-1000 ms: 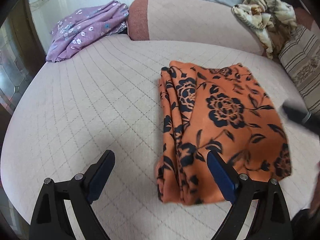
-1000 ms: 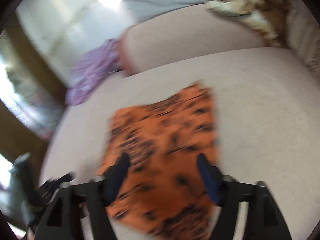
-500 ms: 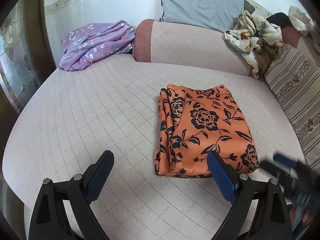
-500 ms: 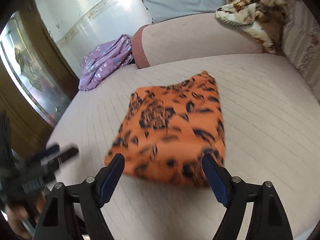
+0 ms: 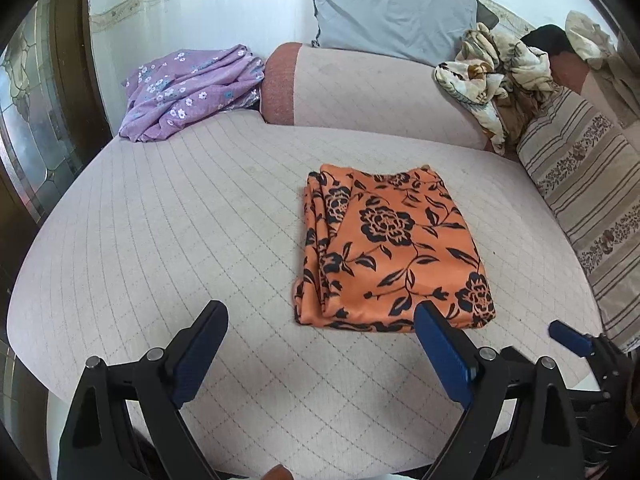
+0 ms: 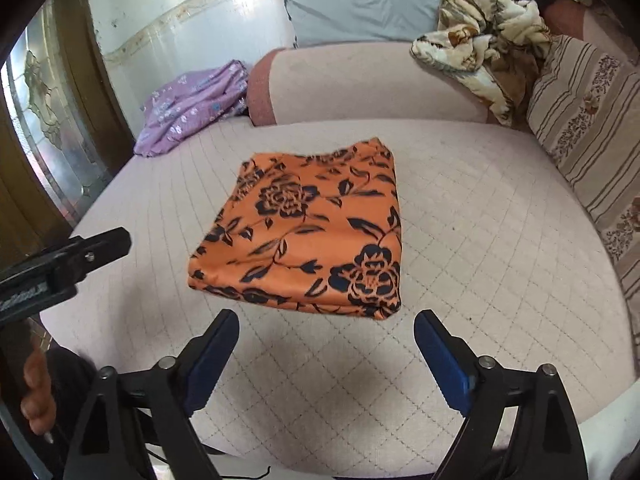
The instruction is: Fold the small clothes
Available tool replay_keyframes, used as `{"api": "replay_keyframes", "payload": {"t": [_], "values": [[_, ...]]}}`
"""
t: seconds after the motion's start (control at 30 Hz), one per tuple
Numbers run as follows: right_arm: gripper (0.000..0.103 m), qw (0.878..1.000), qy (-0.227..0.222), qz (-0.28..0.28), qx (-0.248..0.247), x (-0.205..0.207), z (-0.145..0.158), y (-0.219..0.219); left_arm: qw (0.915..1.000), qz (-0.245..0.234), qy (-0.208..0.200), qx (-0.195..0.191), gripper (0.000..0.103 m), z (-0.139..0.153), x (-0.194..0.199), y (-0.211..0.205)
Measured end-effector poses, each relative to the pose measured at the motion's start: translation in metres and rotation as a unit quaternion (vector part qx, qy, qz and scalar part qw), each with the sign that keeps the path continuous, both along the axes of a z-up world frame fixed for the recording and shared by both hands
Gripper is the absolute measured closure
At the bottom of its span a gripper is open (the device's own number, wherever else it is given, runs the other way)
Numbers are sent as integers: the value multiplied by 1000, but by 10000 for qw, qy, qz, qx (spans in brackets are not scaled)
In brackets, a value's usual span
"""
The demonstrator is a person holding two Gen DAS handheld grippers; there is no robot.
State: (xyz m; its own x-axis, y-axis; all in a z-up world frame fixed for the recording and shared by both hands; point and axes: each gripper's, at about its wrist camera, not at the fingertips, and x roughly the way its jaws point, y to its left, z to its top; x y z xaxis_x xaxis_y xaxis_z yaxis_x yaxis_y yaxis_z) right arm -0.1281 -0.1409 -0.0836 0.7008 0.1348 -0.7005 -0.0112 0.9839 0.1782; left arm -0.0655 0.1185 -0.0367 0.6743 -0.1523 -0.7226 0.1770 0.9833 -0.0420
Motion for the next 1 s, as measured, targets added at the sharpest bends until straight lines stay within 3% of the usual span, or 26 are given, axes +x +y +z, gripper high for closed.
{"api": "replay_keyframes", "payload": {"t": [0.2,0.5,1.0], "values": [[12,9996,266,9,-46,4,-16,4,9998,122,63,135,6,-3,2,-1],[12,9992,192,-104,-322,15,-1,-5,9983,169,-117,543,6,0,10,-14],[12,9987,213,-102,-455,25,3,-4,9984,128,-239,488,6,6,14,-25]]}}
